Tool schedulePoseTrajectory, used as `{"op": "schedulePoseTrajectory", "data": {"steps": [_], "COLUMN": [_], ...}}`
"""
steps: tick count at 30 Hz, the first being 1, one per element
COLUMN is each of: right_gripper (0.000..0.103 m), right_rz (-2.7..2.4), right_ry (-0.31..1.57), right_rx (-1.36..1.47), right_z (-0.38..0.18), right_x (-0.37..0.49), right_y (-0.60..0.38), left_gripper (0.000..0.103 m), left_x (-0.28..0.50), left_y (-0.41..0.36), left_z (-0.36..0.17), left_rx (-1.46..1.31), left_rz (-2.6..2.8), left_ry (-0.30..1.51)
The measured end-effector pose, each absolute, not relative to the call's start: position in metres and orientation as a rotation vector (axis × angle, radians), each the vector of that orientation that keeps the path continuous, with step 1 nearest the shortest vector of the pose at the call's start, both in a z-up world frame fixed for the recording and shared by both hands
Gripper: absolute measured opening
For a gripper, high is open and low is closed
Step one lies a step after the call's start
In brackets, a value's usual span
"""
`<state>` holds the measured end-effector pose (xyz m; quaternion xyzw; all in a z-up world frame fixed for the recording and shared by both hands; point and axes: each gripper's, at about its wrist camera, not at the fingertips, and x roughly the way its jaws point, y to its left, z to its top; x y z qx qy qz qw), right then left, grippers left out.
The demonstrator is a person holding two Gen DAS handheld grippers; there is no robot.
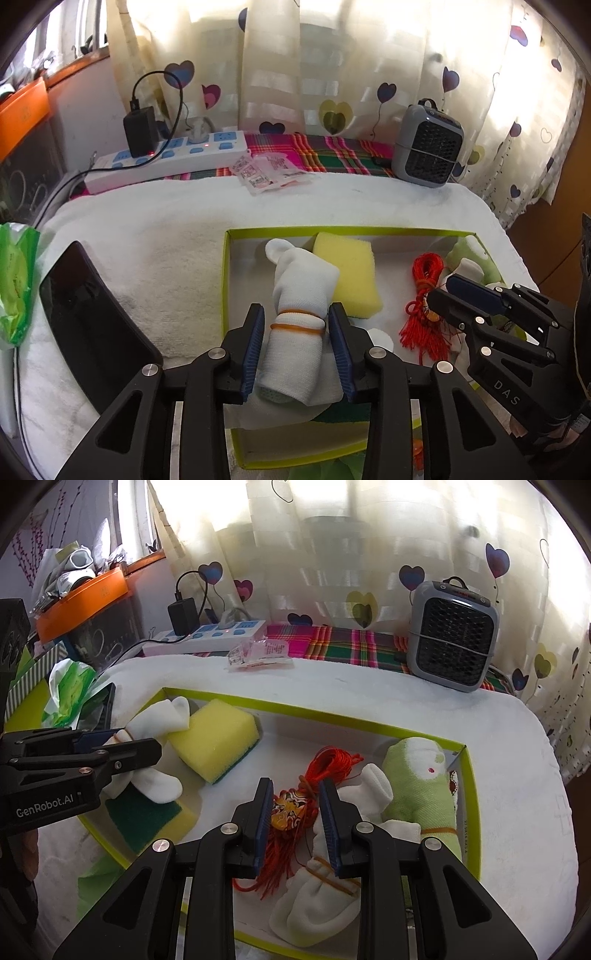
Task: Organize soft objects
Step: 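Lower tassel into lid and open right tool while left tool releases sock bundle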
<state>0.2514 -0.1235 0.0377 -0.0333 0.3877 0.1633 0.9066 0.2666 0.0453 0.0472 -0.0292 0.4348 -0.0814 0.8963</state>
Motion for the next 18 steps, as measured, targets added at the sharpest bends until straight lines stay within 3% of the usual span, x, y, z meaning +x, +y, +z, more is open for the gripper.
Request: {"op": "schedulePoseTrajectory", "data": {"steps": [18], "right_gripper": [0.031], "right_rz": [0.323], "right_ry": [0.788], "right_rx": [-0.058], "right_z": [0.0393], "right_x": [0.2476], "right_y": [-0.1251], "left_gripper": [0.044], "left_x": [0.2622], "left_y": [0.0444], "left_z": [0.0487], "left_rx": [-0.035], "left_rz": [-0.138], "left_ry": [0.885]}}
